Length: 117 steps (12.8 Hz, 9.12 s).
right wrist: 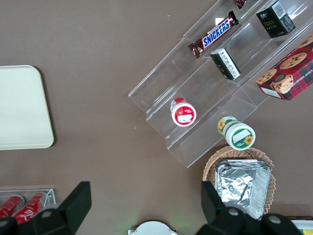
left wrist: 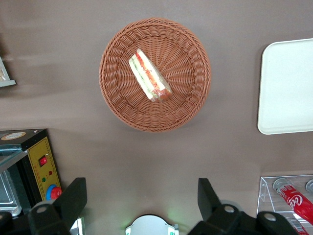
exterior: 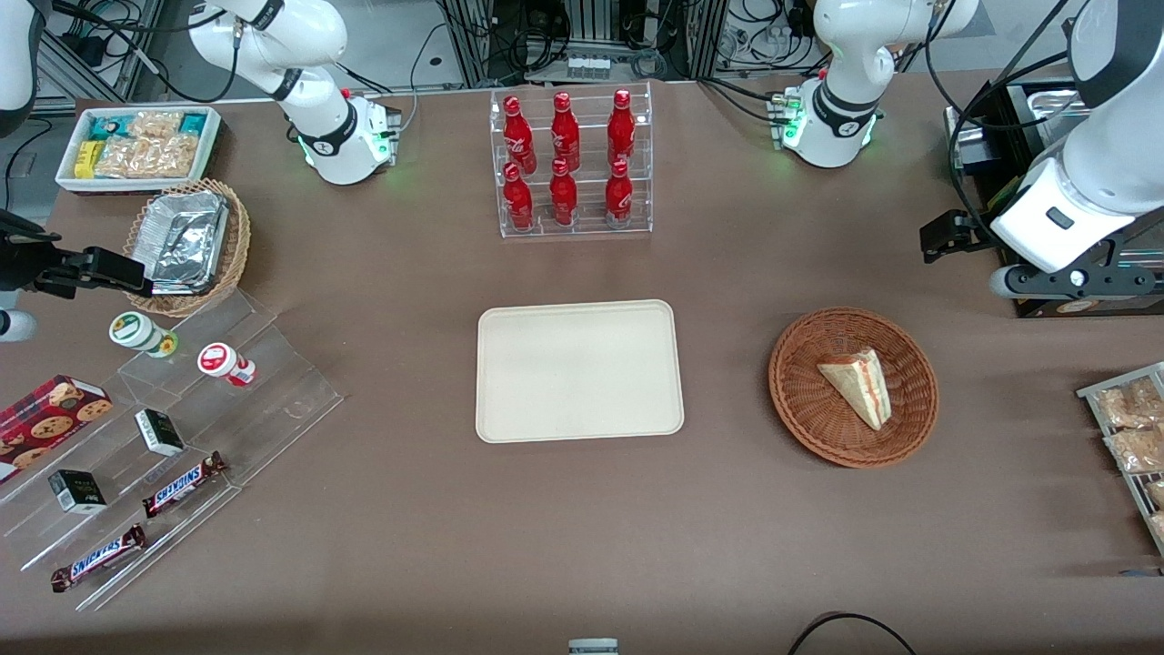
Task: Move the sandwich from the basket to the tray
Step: 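Move the left gripper down over the wrapped sandwich in the wicker basket, then close the left gripper on the sandwich and lift it from the basket, then carry the held sandwich with the left gripper over the cream tray, then lower the sandwich onto the tray and open the left gripper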
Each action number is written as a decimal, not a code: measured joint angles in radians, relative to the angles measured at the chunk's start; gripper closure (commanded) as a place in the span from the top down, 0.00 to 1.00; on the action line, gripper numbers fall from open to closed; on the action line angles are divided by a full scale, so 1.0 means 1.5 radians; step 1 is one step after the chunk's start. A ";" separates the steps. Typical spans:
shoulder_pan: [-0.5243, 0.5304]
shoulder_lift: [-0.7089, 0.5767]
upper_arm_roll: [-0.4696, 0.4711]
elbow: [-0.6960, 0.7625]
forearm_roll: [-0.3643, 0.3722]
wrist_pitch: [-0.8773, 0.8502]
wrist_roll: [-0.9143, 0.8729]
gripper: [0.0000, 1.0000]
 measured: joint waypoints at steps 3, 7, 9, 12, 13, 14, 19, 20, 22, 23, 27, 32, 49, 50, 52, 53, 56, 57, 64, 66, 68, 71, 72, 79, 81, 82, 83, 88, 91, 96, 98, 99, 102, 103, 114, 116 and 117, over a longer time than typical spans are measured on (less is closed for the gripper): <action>0.000 0.000 -0.001 0.000 0.000 0.000 0.000 1.00; 0.000 0.004 -0.001 -0.020 -0.005 0.026 0.001 1.00; 0.000 0.007 -0.001 -0.050 -0.006 0.059 0.001 1.00; 0.000 0.009 -0.001 -0.102 -0.006 0.128 0.001 1.00; 0.000 0.010 -0.001 -0.121 -0.006 0.153 0.001 1.00; 0.000 0.011 -0.001 -0.143 -0.006 0.181 0.001 1.00; 0.000 0.014 -0.001 -0.256 -0.006 0.327 0.001 1.00; 0.000 0.015 -0.001 -0.274 -0.006 0.352 0.001 1.00; 0.000 0.015 0.000 -0.313 -0.006 0.403 0.001 1.00; 0.000 0.015 0.000 -0.333 -0.006 0.427 0.001 1.00; 0.001 0.015 0.002 -0.375 -0.006 0.487 -0.032 1.00; 0.014 0.015 0.002 -0.394 -0.006 0.529 -0.174 1.00; 0.026 0.099 0.001 -0.423 -0.008 0.642 -0.352 1.00; 0.026 0.105 0.001 -0.423 -0.008 0.647 -0.352 1.00; 0.026 0.120 0.001 -0.423 -0.008 0.665 -0.355 1.00; 0.026 0.129 0.001 -0.423 -0.008 0.672 -0.360 1.00; 0.026 0.154 0.001 -0.424 -0.008 0.689 -0.369 1.00; 0.026 0.159 0.001 -0.424 -0.008 0.690 -0.370 1.00; 0.026 0.167 0.001 -0.424 -0.008 0.691 -0.370 0.00; 0.026 0.164 0.001 -0.422 -0.007 0.684 -0.370 0.00; 0.026 0.157 0.000 -0.410 0.005 0.652 -0.369 0.00; 0.024 0.144 -0.010 -0.341 0.017 0.534 -0.367 0.00; 0.024 0.141 -0.017 -0.314 0.018 0.495 -0.361 0.00; 0.014 0.141 -0.126 -0.229 0.018 0.386 -0.319 0.00; -0.015 0.151 -0.149 -0.226 0.018 0.387 -0.319 0.00; -0.042 0.160 -0.152 -0.217 0.018 0.387 -0.319 0.00; -0.075 0.175 -0.152 -0.202 0.018 0.387 -0.326 0.00; -0.211 0.285 -0.153 -0.090 0.054 0.389 -0.419 0.00; -0.279 0.366 -0.153 -0.008 0.090 0.389 -0.520 0.00; -0.345 0.477 -0.149 0.119 0.096 0.391 -0.581 0.00; -0.354 0.499 -0.149 0.140 0.101 0.402 -0.586 0.00; -0.358 0.505 -0.149 0.143 0.113 0.408 -0.592 0.00; -0.367 0.519 -0.149 0.146 0.149 0.412 -0.619 0.00; -0.370 0.523 -0.149 0.146 0.150 0.419 -0.623 0.00; -0.377 0.537 -0.149 0.147 0.152 0.443 -0.654 1.00; -0.377 0.537 -0.149 0.152 0.152 0.443 -0.655 1.00; -0.377 0.537 -0.149 0.159 0.152 0.443 -0.655 1.00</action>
